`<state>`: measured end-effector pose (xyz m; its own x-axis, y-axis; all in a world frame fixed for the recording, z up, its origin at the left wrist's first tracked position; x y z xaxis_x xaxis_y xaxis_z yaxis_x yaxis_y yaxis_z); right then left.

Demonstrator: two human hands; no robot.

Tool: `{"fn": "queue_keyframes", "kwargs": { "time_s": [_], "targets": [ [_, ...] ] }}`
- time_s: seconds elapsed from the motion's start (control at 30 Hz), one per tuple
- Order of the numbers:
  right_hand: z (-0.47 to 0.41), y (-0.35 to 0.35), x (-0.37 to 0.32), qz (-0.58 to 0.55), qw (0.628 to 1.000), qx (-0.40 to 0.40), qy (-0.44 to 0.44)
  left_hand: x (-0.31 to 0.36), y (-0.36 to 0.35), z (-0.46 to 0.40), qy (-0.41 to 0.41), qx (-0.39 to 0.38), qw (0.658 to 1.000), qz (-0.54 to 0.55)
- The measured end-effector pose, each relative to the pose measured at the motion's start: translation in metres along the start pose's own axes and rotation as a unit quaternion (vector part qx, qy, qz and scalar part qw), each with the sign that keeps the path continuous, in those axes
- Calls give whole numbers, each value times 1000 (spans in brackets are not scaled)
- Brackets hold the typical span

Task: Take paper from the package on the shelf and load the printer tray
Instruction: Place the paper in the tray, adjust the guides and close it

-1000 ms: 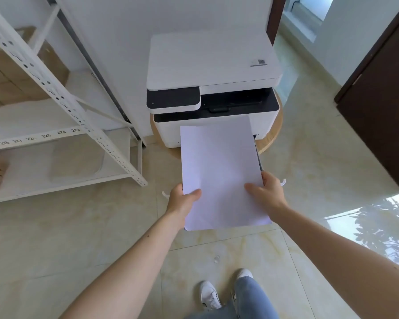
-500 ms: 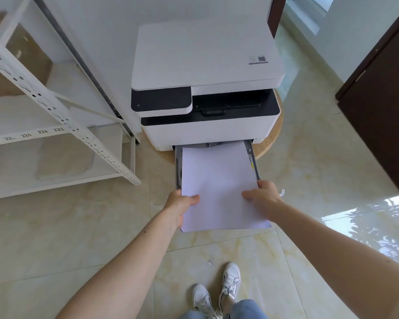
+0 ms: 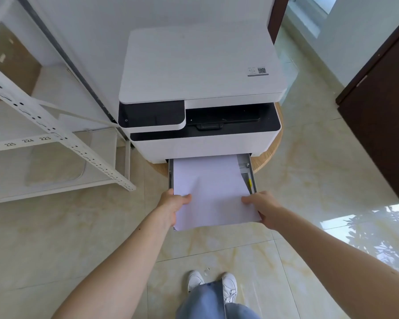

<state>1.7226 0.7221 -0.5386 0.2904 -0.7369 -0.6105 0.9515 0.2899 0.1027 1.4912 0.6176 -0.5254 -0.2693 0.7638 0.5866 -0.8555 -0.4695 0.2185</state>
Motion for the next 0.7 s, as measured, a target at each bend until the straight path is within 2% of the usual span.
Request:
{"fn": "queue_keyframes", "kwargs": {
  "time_s": [0.3,0.43,0.57,0.7],
  "targets": [
    [-23,-9,-7,29,998,50,10,2,5,-19,44,-2,999,8],
    [-30,-15,-16,42,997,48,40,-3,19,-20,72,29,997,0],
    [-34,-16,-25,53,995,57,63,-3,21,-21,60,66,996,-1],
    [-25,-11,-24,51,997,49,32,-4,17,-24,46,96,994,6]
  ]
}}
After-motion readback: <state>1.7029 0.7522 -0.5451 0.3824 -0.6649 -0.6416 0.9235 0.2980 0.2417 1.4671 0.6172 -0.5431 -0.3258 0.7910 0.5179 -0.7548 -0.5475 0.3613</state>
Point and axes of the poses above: each hand's wrist, its own z-axis away from the middle knuckle, its own y-axis out of the back of the hand, x = y × z, the point moved 4 cm from there along -z, towards the middle knuckle, and after that the axes turned 7 degrees about -z, right-handed, at the moved point
